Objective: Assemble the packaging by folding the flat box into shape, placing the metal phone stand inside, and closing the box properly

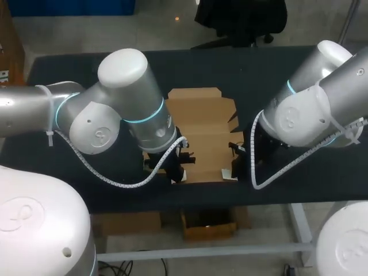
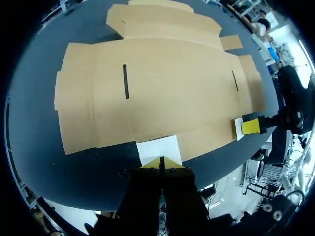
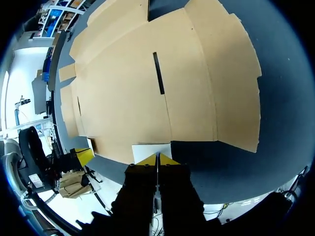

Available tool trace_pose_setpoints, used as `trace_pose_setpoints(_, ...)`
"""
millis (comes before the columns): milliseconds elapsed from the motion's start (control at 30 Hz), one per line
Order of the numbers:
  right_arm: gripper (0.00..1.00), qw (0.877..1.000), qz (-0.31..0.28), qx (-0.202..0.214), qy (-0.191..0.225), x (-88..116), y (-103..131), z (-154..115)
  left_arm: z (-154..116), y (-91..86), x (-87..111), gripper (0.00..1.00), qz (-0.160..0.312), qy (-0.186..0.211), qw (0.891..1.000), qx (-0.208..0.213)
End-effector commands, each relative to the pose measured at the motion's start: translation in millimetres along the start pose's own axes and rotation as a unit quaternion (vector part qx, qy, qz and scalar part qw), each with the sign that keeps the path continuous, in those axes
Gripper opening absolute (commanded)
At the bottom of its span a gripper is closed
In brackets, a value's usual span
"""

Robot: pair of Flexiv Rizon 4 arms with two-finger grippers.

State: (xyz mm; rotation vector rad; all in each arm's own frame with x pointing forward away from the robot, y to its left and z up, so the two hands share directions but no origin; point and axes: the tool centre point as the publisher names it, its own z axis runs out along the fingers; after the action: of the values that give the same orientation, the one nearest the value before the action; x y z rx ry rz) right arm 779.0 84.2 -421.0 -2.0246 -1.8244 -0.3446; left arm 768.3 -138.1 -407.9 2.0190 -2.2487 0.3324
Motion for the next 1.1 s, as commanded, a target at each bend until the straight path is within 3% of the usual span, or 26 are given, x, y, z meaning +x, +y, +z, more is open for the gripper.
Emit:
trace_pose_setpoints(33,0.0,1.0,0.002,-0.015,-0.024,1.7,-6.5,6.7,11.5,1.5,4.9,0.0,-0.011,-0.022,1.0,0.01)
trace_pose_setpoints(233,0.0,0.998,0.006,-0.031,-0.052,1.3,-11.9,9.2,21.6,2.0,1.0,0.0,-0.026,-0.03,0.999,0.004)
trace_pose_setpoints(500,0.0,0.998,0.005,-0.044,-0.055,1.0,-15.3,6.1,15.3,3.4,-4.2,0.0,-0.031,-0.029,0.999,0.006)
trace_pose_setpoints(1100,0.0,0.997,0.018,-0.054,0.059,-26.7,-0.9,-34.4,-40.9,7.2,-14.1,0.0,-0.009,-0.029,0.999,0.042)
